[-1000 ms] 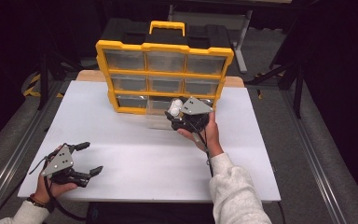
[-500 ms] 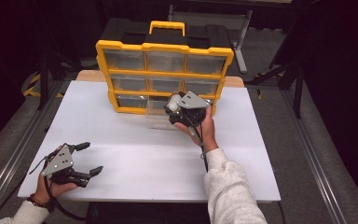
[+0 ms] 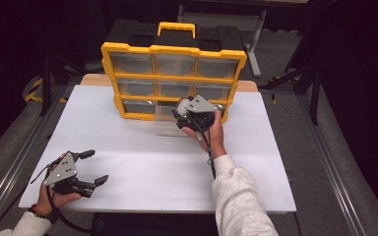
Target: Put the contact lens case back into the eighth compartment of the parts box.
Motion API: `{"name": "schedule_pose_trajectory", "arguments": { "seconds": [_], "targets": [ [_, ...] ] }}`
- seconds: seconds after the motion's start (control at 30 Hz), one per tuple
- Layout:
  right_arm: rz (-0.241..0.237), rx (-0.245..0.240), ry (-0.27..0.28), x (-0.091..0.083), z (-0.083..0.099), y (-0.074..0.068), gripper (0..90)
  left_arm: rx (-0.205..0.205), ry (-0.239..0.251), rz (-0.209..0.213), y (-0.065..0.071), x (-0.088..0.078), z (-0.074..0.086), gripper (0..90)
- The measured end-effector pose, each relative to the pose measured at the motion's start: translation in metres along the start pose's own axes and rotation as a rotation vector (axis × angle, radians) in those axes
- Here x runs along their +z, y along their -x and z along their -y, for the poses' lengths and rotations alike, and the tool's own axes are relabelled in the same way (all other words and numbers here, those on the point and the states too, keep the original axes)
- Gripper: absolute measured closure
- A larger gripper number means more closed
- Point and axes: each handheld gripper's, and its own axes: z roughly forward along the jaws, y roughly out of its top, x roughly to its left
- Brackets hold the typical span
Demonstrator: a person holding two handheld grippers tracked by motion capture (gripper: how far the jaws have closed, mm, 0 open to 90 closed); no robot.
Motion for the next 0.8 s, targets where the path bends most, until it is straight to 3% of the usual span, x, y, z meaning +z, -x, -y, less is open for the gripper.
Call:
{"name": "schedule_pose_trajectory", "arguments": {
  "seconds": [0.8],
  "targets": [
    [0.0, 0.006, -0.03, 0.0096, 0.005, -0.0009, 28.4, -0.002, -0.015, 0.008, -0.0004, 0.0023, 0.0013, 8.2]
  ]
}}
